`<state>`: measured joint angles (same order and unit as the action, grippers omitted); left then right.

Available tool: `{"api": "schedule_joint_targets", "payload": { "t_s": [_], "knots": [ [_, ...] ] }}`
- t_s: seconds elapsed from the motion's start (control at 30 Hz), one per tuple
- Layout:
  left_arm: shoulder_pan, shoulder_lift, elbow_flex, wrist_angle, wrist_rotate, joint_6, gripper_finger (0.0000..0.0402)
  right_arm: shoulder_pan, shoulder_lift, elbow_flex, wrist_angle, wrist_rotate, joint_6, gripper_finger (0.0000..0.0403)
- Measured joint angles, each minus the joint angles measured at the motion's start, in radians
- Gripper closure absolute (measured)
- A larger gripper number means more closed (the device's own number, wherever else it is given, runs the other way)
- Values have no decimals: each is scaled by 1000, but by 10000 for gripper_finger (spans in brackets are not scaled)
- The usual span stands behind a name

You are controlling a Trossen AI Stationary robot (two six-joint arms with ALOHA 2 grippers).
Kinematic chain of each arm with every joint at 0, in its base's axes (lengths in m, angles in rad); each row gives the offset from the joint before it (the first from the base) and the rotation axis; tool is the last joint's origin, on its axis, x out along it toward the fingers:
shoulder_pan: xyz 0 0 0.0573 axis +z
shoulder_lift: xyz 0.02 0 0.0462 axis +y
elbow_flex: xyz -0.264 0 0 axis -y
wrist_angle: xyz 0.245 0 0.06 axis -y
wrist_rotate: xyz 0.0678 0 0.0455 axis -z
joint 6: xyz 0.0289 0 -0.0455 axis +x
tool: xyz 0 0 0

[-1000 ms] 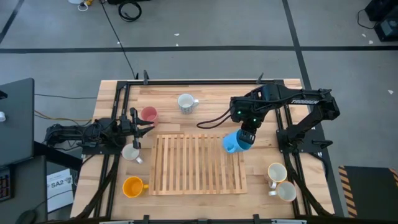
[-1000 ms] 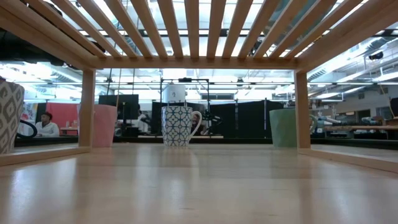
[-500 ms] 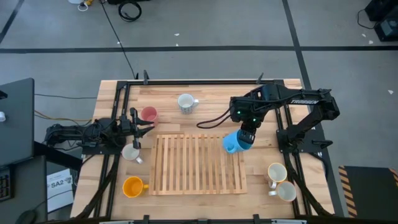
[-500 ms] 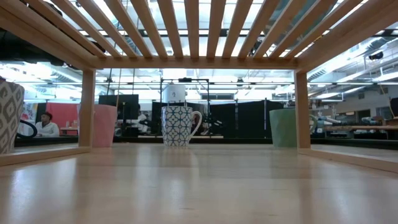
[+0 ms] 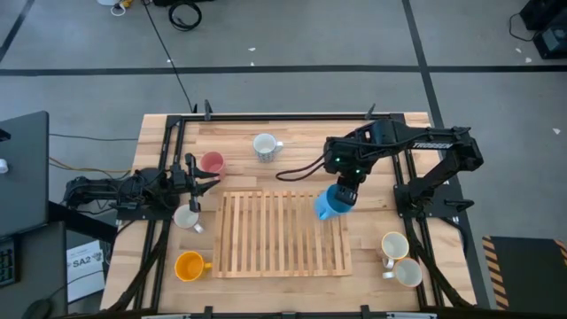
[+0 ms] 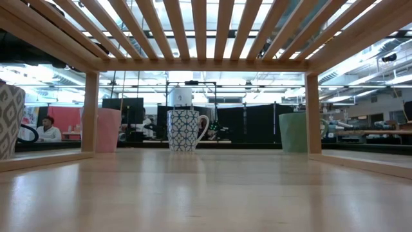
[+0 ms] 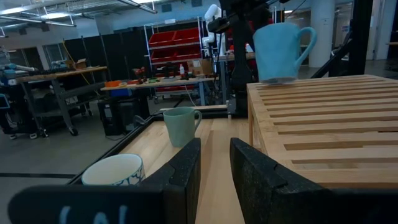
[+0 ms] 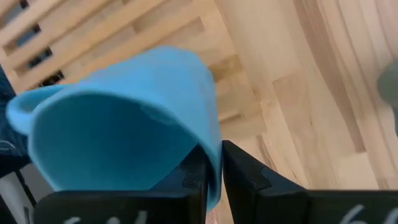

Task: Place coffee mugs
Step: Put the light blue mug on the shelf

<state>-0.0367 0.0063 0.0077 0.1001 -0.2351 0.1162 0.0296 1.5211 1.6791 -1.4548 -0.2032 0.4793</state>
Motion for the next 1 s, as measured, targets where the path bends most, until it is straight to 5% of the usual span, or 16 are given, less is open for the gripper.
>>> {"api": "schedule_joint_targets", "payload": {
  "t_s": [1.0],
  "knots": [
    [0, 0, 0, 0, 0, 0, 308, -19, 0, 0, 139, 27, 1, 255]
  ]
}}
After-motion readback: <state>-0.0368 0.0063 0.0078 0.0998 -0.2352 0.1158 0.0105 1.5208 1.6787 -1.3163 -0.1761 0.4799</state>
